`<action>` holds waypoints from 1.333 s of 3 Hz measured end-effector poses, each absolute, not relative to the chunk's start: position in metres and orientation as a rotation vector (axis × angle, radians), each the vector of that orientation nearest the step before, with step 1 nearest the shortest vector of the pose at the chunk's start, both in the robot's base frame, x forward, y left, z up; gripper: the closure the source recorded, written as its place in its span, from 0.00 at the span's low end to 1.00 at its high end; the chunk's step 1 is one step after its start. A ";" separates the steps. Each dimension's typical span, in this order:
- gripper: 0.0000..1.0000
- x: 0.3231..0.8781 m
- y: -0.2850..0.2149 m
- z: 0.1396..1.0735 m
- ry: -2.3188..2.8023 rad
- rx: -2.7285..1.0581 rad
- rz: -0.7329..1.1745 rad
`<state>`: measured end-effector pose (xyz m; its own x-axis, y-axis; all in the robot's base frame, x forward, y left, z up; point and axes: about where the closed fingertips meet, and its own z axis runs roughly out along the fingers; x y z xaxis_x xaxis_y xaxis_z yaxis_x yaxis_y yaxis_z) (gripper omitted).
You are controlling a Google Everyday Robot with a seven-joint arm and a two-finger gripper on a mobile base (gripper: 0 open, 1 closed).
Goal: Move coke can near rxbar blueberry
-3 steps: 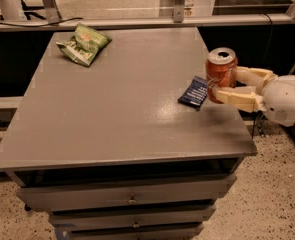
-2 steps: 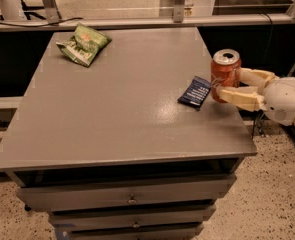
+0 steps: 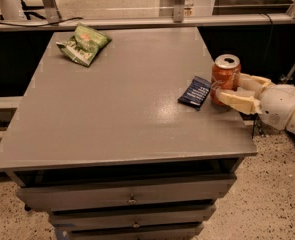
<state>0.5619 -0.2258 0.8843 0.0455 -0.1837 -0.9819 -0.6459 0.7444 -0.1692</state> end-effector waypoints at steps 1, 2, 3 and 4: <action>0.84 0.565 -0.219 0.871 1.532 -0.674 0.429; 0.61 0.565 -0.217 0.862 1.548 -0.652 0.443; 0.38 0.565 -0.214 0.858 1.554 -0.642 0.454; 0.14 0.566 -0.217 0.863 1.557 -0.651 0.454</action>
Offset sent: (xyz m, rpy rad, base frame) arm 0.0011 0.0054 -0.0348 0.0664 0.0708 -0.0339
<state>0.5655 -0.2169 0.8625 -0.0128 -0.1343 -0.9909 -0.6461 0.7574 -0.0943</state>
